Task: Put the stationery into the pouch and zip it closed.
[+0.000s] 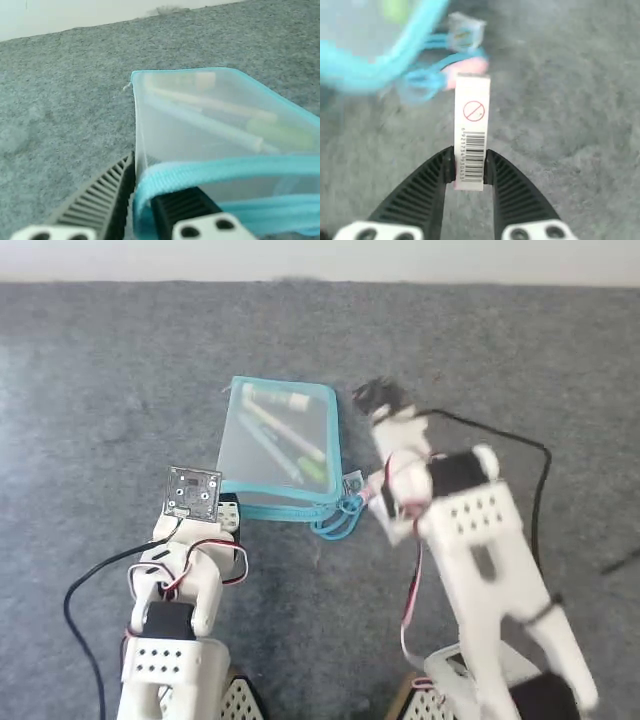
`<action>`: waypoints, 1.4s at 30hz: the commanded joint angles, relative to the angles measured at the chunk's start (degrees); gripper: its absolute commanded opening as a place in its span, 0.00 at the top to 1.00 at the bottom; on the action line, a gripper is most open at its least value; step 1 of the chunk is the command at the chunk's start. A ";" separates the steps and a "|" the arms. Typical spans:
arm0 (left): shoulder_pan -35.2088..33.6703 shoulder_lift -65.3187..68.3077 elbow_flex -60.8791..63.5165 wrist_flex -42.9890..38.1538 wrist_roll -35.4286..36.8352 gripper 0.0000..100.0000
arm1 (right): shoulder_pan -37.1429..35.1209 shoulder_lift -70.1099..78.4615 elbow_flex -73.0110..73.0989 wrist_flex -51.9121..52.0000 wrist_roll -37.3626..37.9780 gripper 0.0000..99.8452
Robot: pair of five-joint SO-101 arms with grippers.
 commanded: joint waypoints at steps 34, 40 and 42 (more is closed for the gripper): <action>0.09 -0.26 -0.75 -1.76 -0.44 0.99 | -19.03 34.77 -48.00 15.69 -1.93 0.99; 0.70 -0.26 -0.84 -1.76 -0.44 0.99 | -19.03 38.37 -56.88 15.78 -3.87 0.99; 2.46 -0.26 -0.66 -1.58 -0.44 0.99 | -19.03 39.34 -58.81 15.60 -3.87 0.99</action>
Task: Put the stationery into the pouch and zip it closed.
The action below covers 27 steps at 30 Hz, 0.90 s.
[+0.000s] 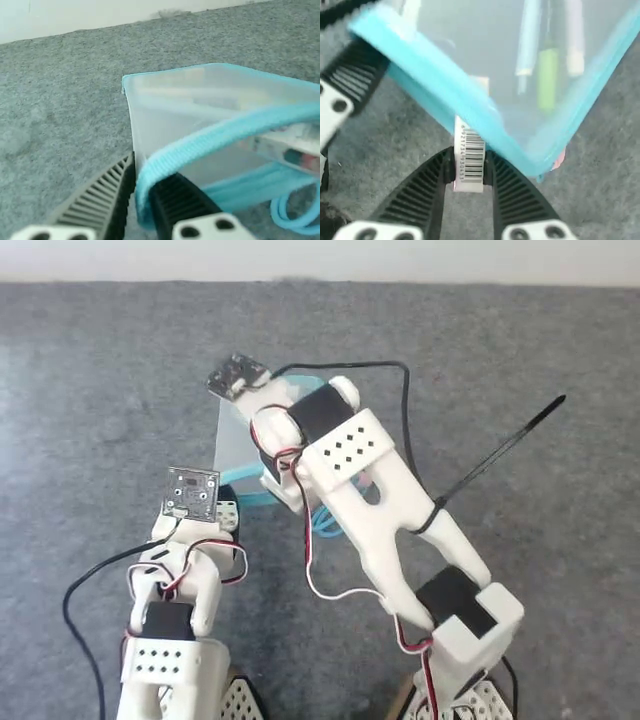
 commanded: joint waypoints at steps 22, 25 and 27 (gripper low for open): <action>10.02 -0.26 -0.22 -0.53 -4.04 0.99 | -2.51 4.88 -10.29 -2.42 -0.62 0.75; 9.93 -0.26 -0.22 -0.53 -4.04 0.99 | -1.71 3.82 -10.29 -2.77 -0.53 0.74; 9.67 -0.26 -0.22 -0.53 -4.04 0.99 | -0.84 2.42 -10.29 -2.86 -0.62 0.74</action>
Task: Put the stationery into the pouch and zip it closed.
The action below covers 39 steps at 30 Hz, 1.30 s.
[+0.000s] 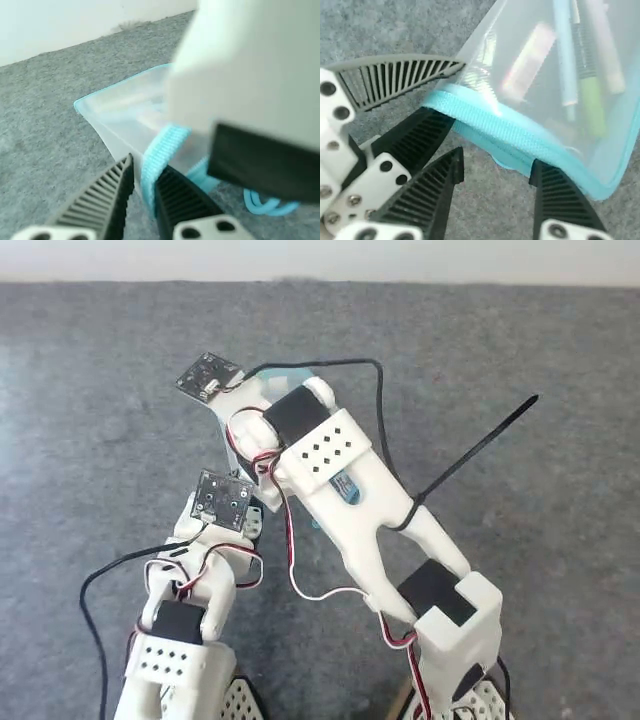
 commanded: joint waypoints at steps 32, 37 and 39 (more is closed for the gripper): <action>-1.23 -0.26 -0.13 -0.26 -0.97 0.99 | 14.90 -59.30 77.80 -36.79 -0.79 0.74; -1.14 -0.26 0.04 -0.26 -0.97 0.99 | 14.64 -61.76 85.01 -42.59 -0.70 0.74; -1.14 -0.26 0.04 -0.26 -0.97 0.99 | 14.64 -61.49 88.00 -46.73 -0.70 0.74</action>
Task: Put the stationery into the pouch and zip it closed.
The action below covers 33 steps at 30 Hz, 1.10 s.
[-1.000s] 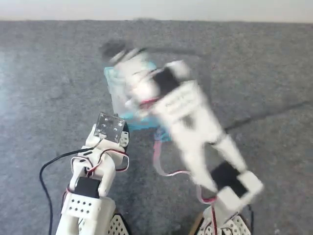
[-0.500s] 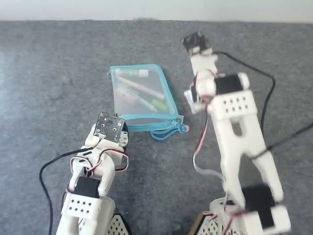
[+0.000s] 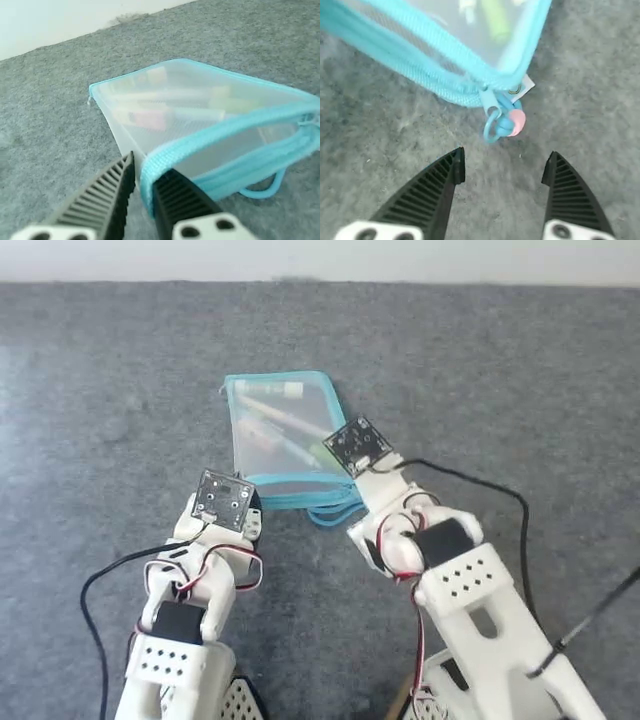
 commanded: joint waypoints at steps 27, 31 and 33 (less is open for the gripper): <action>-0.35 -0.26 -0.48 -0.18 -0.35 0.99 | -0.04 -1.89 15.30 -22.37 -0.97 0.74; -0.44 -0.26 -0.48 -0.18 -0.35 0.99 | -0.04 -1.89 15.38 -22.37 -0.97 0.74; -0.44 -0.26 -0.48 -0.18 -0.26 0.99 | -0.04 -1.89 15.38 -22.37 -0.97 0.74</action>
